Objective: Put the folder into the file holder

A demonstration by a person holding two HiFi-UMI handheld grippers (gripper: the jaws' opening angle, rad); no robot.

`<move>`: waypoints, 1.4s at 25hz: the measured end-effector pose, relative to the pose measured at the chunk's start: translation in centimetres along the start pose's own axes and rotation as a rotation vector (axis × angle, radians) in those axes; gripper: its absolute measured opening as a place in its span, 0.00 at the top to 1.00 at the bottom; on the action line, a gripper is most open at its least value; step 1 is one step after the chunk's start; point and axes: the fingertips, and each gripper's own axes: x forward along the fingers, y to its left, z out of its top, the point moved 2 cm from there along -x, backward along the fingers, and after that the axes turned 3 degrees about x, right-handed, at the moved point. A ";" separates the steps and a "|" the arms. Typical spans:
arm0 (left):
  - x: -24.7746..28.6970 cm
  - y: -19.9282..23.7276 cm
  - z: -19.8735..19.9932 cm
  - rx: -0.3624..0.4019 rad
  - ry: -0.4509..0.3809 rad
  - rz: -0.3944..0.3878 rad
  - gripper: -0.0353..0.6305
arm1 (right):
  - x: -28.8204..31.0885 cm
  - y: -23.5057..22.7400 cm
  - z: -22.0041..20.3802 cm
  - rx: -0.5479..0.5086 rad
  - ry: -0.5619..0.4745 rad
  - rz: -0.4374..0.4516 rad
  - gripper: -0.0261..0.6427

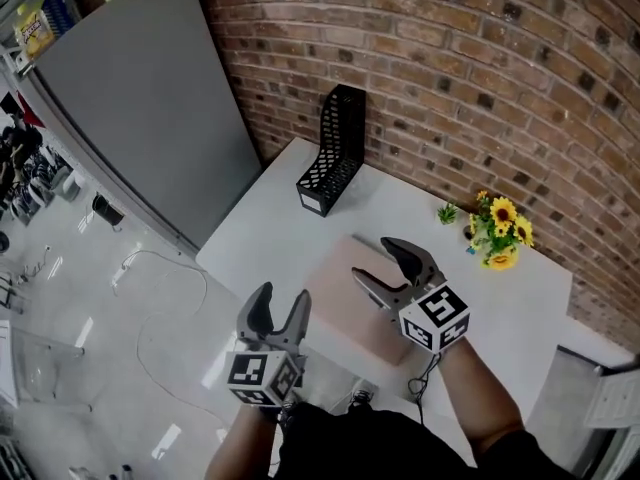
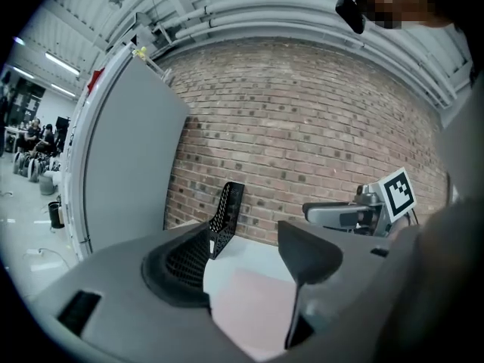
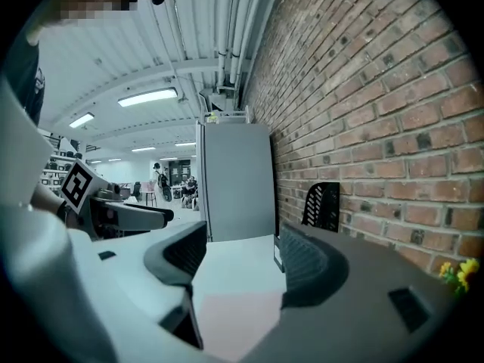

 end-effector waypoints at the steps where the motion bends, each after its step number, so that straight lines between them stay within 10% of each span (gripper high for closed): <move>1: 0.0 0.0 -0.5 -0.012 0.008 0.010 0.54 | 0.1 -0.3 -0.3 0.002 0.008 0.008 0.52; 35: 6.7 6.2 -21.3 -0.513 0.457 0.170 0.50 | 15.1 -9.4 -17.6 0.186 0.559 0.151 0.38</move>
